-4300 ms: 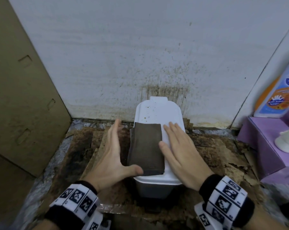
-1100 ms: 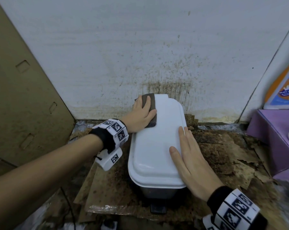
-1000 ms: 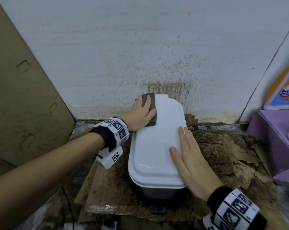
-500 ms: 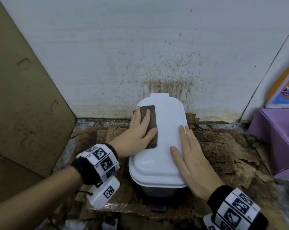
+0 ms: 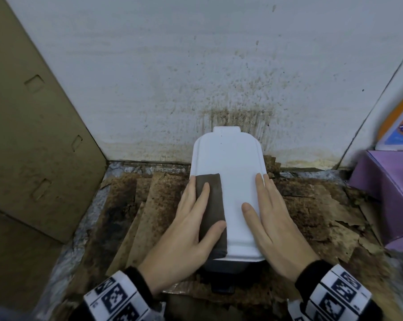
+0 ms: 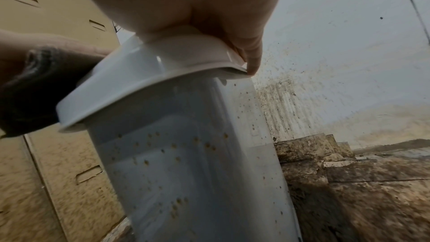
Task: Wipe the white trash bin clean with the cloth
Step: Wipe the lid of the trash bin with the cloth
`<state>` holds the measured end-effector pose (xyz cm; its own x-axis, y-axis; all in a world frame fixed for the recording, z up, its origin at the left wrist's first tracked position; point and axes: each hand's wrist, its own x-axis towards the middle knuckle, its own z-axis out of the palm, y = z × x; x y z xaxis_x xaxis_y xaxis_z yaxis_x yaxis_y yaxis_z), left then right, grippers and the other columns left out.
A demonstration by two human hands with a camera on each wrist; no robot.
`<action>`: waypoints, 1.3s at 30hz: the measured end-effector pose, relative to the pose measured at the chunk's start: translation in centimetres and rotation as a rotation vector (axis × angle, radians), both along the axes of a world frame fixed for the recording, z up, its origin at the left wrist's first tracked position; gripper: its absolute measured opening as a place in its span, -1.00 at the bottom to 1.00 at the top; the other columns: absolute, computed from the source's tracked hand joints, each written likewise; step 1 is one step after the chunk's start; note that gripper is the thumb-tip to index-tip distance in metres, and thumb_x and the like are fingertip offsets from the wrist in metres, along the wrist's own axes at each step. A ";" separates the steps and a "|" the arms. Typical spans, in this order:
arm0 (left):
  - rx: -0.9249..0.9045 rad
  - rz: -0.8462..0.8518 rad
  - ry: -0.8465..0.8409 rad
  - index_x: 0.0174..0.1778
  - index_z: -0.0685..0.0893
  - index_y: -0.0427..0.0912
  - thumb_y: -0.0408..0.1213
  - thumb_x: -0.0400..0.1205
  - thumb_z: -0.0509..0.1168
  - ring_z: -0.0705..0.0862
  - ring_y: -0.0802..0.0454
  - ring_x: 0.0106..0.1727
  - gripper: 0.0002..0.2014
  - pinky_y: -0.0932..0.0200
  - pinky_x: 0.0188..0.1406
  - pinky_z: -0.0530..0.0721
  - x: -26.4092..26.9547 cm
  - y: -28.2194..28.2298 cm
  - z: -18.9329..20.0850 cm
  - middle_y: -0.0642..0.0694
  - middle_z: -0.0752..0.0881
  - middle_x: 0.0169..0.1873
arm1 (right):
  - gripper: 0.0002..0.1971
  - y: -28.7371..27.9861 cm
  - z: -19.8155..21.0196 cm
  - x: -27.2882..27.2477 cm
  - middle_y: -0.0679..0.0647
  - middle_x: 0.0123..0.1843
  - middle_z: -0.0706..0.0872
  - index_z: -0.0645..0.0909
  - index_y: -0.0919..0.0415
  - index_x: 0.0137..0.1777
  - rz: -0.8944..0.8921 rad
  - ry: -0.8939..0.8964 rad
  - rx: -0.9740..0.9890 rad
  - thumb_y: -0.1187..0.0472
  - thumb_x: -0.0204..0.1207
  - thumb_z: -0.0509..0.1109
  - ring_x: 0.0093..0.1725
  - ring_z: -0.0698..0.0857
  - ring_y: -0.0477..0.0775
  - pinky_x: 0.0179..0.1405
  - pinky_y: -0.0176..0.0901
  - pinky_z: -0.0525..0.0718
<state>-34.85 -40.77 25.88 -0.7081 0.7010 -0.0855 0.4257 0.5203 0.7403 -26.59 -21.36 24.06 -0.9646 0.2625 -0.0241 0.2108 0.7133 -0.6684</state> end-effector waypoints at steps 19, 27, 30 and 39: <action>-0.106 -0.026 -0.058 0.82 -0.21 -0.05 0.06 0.85 0.01 -0.34 0.02 0.79 -0.29 -0.09 0.80 -0.13 -9.4 5.2 1.8 -0.01 -0.39 0.77 | -0.23 0.1 0.0 -0.2 -0.30 0.77 -0.41 -0.40 -0.14 0.76 -0.001 0.005 0.008 -0.34 0.68 -0.15 0.68 -0.42 -0.40 0.63 -0.34 -0.27; -0.090 -0.028 -0.060 0.82 -0.22 -0.04 0.05 0.84 0.06 -0.31 0.04 0.80 -0.25 -0.13 0.80 -0.03 -8.4 4.4 1.7 0.03 -0.41 0.76 | -0.25 0.0 0.0 -0.1 -0.28 0.77 -0.40 -0.40 -0.14 0.75 -0.001 0.008 0.029 -0.31 0.70 -0.14 0.69 -0.41 -0.38 0.63 -0.34 -0.26; -0.054 -0.027 -0.051 0.82 -0.22 -0.01 0.06 0.83 0.08 -0.33 0.11 0.79 -0.24 -0.05 0.80 -0.02 -6.7 3.4 1.1 0.11 -0.43 0.75 | -0.24 0.0 -0.1 -0.1 -0.27 0.77 -0.40 -0.40 -0.13 0.76 -0.006 0.009 0.027 -0.33 0.69 -0.14 0.70 -0.40 -0.37 0.64 -0.31 -0.25; 0.109 0.046 -0.057 0.81 -0.15 0.16 0.14 0.74 0.13 -0.37 0.40 0.72 -0.22 -0.02 0.81 0.00 -0.5 0.3 -0.5 0.36 -0.42 0.70 | -0.24 -0.1 -0.2 0.0 -0.24 0.79 -0.36 -0.38 -0.12 0.77 -0.020 0.006 0.032 -0.31 0.70 -0.12 0.72 -0.38 -0.33 0.65 -0.30 -0.24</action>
<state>-35.34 -40.51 25.40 -0.7359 0.6751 -0.0512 0.3591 0.4534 0.8158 -26.57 -21.45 23.84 -0.9593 0.2823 -0.0095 0.2213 0.7302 -0.6464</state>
